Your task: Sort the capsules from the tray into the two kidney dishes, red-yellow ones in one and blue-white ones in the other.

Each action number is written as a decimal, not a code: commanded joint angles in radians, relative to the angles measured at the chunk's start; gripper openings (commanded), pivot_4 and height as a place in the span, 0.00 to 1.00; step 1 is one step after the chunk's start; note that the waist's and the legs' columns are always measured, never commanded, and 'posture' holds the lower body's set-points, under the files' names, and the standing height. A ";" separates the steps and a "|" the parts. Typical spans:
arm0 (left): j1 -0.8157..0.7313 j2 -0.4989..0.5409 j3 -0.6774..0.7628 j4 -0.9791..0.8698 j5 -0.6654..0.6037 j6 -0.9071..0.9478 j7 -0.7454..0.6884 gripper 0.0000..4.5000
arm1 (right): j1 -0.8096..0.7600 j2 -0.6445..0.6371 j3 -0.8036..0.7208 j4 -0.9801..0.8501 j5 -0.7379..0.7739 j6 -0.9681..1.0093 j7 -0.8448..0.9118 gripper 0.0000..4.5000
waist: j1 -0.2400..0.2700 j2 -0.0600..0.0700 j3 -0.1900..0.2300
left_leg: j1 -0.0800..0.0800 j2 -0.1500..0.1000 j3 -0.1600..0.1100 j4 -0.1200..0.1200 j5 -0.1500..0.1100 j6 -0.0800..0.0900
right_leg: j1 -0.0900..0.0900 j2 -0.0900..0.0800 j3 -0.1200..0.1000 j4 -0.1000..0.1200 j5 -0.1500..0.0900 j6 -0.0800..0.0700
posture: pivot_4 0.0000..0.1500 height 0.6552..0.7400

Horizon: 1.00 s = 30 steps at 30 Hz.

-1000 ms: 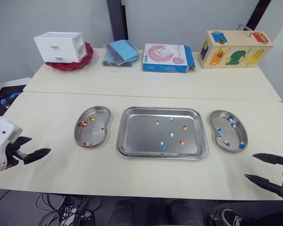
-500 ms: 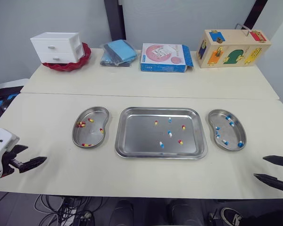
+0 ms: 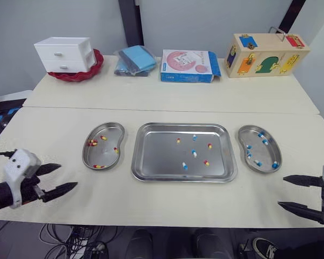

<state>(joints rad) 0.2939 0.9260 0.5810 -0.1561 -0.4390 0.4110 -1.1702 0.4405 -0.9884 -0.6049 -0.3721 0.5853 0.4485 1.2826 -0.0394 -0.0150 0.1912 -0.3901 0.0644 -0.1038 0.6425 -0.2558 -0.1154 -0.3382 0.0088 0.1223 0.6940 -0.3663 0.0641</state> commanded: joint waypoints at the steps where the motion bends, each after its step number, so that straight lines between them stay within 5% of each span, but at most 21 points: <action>1: 0.006 -0.070 -0.002 -0.108 -0.072 -0.084 -0.029 0.99 | -0.071 0.008 0.045 -0.156 0.107 0.085 -0.075 1.00 | -0.003 0.000 0.000 | 0.000 0.000 0.000 0.000 0.000 0.000 | 0.000 0.000 0.000 0.000 0.000 0.000 | 1.00 1.00; 9: 0.067 -0.284 -0.121 -0.239 -0.145 -0.300 -0.101 0.99 | -0.411 -0.023 0.323 -0.319 0.225 0.354 -0.329 1.00 | -0.001 -0.001 -0.001 | 0.000 0.000 0.000 0.002 0.000 0.000 | 0.001 0.000 0.001 0.000 0.000 0.000 | 1.00 1.00; 17: 0.067 -0.524 -0.218 -0.162 -0.181 -0.615 -0.160 0.99 | -0.780 0.078 0.668 -0.298 0.137 0.581 -0.560 1.00 | 0.010 -0.001 -0.001 | -0.002 0.000 -0.001 0.002 0.000 0.000 | -0.001 0.000 0.000 0.000 0.001 0.000 | 1.00 1.00; 30: 0.080 -0.570 -0.291 -0.067 -0.236 -0.772 -0.233 1.00 | -1.031 0.312 0.982 -0.188 -0.058 0.749 -0.785 0.96 | 0.007 -0.002 -0.002 | -0.009 0.000 -0.003 0.003 0.000 0.000 | -0.011 0.000 -0.002 0.003 0.001 0.000 | 1.00 1.00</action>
<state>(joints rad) 0.3773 0.3566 0.2960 -0.2221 -0.6575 -0.3369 -1.3892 -0.5721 -0.6835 0.3549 -0.5583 0.5609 1.1940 0.5172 -0.0325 -0.0168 0.1895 -0.3989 0.0641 -0.1065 0.6452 -0.2556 -0.1152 -0.3491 0.0088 0.1205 0.6973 -0.3656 0.0641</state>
